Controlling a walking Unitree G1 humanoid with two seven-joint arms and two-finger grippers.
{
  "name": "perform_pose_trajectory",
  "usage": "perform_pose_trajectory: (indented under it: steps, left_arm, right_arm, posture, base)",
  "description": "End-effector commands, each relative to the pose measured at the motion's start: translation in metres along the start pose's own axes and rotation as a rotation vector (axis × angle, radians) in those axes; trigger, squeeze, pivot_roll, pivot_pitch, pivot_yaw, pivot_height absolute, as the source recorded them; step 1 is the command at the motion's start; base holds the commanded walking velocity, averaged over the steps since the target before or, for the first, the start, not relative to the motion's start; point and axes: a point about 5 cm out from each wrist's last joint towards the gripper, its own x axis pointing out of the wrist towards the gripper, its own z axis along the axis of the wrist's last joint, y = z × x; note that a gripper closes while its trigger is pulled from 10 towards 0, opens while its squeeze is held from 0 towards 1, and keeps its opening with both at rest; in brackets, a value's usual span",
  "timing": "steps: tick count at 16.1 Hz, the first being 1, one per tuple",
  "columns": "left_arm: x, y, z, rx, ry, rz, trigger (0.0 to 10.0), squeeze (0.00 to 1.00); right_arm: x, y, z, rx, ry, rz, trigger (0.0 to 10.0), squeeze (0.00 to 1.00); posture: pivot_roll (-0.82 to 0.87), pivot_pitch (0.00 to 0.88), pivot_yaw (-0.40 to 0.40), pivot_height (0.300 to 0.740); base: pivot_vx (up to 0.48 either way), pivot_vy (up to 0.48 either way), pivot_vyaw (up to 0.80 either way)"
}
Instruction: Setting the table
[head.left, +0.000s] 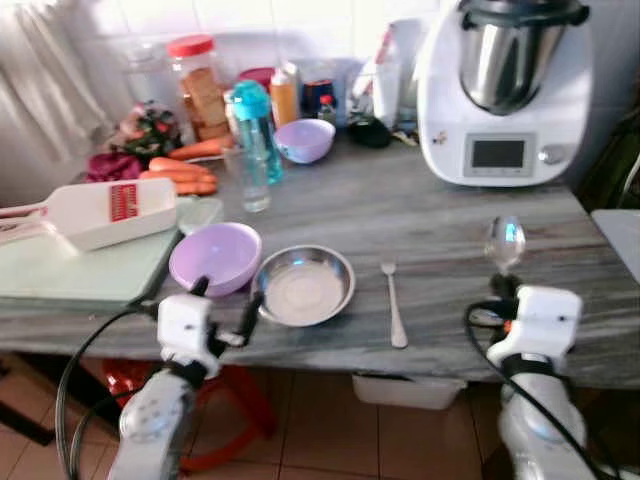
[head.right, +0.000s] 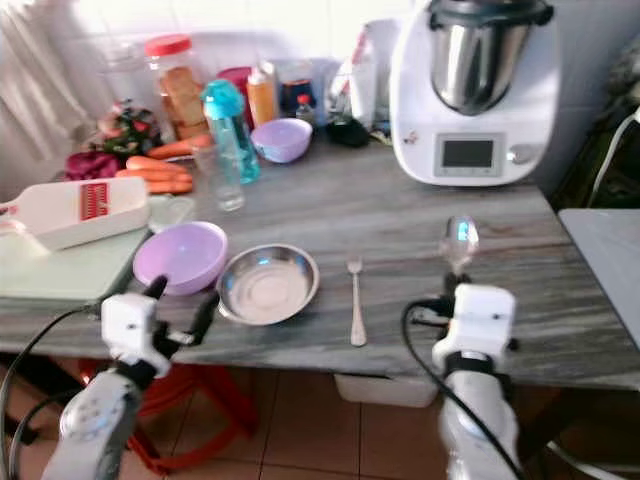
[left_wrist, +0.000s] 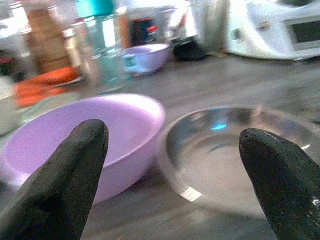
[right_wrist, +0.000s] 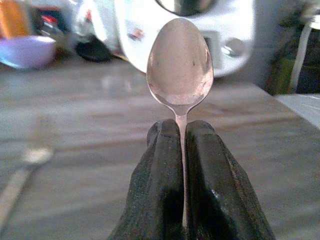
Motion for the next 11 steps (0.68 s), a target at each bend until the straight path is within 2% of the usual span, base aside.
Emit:
perform_pose_trajectory:
  steps: [1,3,5,6,8,11]
  left_arm:
    - [-0.006,0.005,0.003,0.033,-0.013,0.003,10.0,0.0]
    - [-0.014,0.003,0.013,0.078,-0.071,-0.078,10.0,0.0]
    - [-0.018,0.0,0.014,0.044,-0.051,-0.172,10.0,0.0]
    - [-0.018,-0.003,0.015,0.025,-0.046,-0.22,10.0,0.0]
    - [-0.022,-0.008,0.015,-0.026,-0.012,-0.328,10.0,0.0]
    - [-0.027,-0.011,0.016,-0.075,0.011,-0.407,10.0,0.0]
  right_arm:
    - [0.0,0.002,0.004,0.008,-0.008,0.012,10.0,0.0]
    - [0.0,0.005,0.004,0.01,0.002,0.032,10.0,0.0]
    - [0.001,0.01,0.002,0.023,0.026,0.053,10.0,0.0]
    - [0.003,0.013,0.001,0.071,0.046,0.076,10.0,0.0]
    - [0.013,0.007,-0.001,0.062,0.095,0.055,10.0,0.0]
    - [0.027,0.004,-0.003,0.163,0.149,0.038,10.0,0.0]
  posture:
    - [0.02,0.005,0.088,0.74]
    - [0.03,0.007,0.077,0.74]
    - [0.04,0.014,0.071,0.74]
    - [0.03,0.019,0.069,0.74]
    - [0.03,0.027,0.066,0.74]
    - [0.02,0.031,0.073,0.74]
  base:
    - [0.0,0.0,0.0]
    - [0.0,0.0,0.0]
    - [0.0,0.0,0.0]
    - [0.0,0.0,0.0]
    - [0.0,0.0,0.0]
    - [0.0,0.0,0.0]
